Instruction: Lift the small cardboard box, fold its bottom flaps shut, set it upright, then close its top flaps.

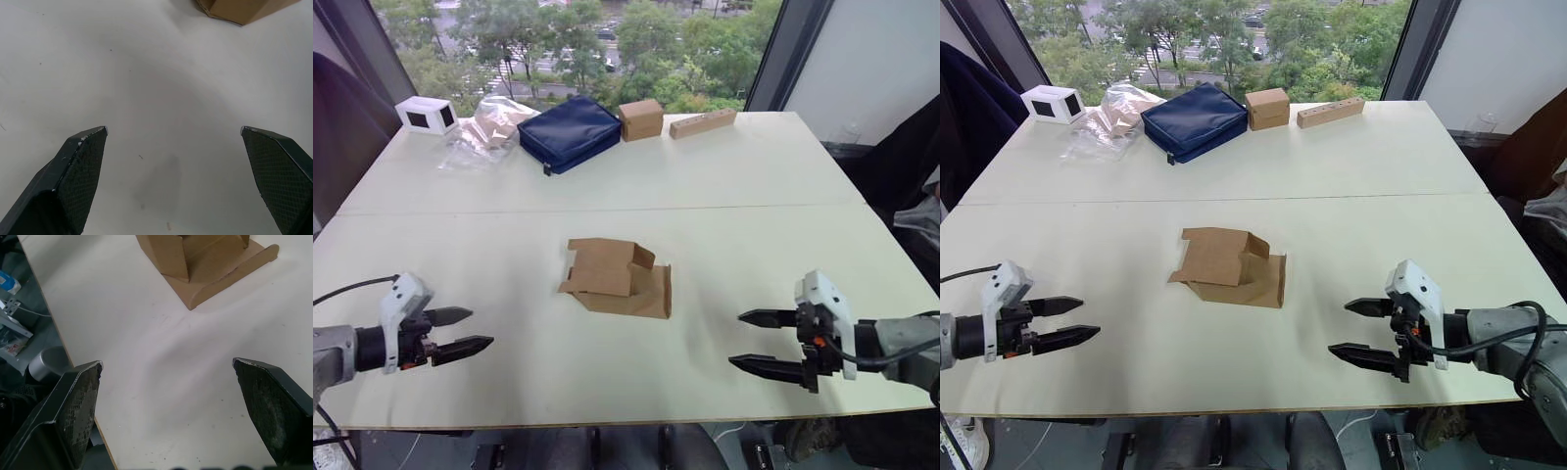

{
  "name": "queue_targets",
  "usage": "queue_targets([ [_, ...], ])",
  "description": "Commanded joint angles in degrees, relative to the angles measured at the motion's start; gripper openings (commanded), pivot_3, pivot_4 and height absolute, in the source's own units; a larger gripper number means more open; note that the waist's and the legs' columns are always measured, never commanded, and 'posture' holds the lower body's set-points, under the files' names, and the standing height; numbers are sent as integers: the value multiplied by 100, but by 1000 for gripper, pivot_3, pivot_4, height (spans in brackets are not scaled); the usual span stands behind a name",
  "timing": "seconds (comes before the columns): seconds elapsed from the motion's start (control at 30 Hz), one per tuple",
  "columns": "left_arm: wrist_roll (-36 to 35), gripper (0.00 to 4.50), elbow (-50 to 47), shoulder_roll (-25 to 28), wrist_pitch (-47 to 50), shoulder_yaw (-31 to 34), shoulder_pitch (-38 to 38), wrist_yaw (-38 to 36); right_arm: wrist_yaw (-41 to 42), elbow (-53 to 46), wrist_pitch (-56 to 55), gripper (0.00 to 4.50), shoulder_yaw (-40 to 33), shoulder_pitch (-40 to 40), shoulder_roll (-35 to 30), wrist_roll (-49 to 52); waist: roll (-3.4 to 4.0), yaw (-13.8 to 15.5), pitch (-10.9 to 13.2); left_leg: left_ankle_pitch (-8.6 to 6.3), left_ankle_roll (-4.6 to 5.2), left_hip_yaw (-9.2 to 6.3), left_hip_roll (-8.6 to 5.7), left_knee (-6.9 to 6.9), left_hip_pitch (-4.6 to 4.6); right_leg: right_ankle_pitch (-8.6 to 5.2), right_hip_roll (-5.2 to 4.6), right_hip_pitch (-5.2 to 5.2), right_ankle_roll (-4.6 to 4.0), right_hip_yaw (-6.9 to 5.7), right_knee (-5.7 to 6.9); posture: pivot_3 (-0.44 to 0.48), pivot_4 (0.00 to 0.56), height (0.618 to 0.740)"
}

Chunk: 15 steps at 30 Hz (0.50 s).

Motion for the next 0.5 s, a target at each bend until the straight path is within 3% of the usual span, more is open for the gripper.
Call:
queue_targets([
  [0.03,-69,4500,-35,68,-17,226,-50,-69,14,-34,-95,4438,-8,-113,89,52,0,0,0,0,0,0,0,0,0,0,0,0,1,0,0,0,150,740],
  [0.5,247,4500,195,49,-394,163,-52,-73,-154,85,-351,4438,130,-331,331,-216,0,-1,0,0,0,1,-1,0,3,5,1,1,9,-1,2,0,150,740],
])
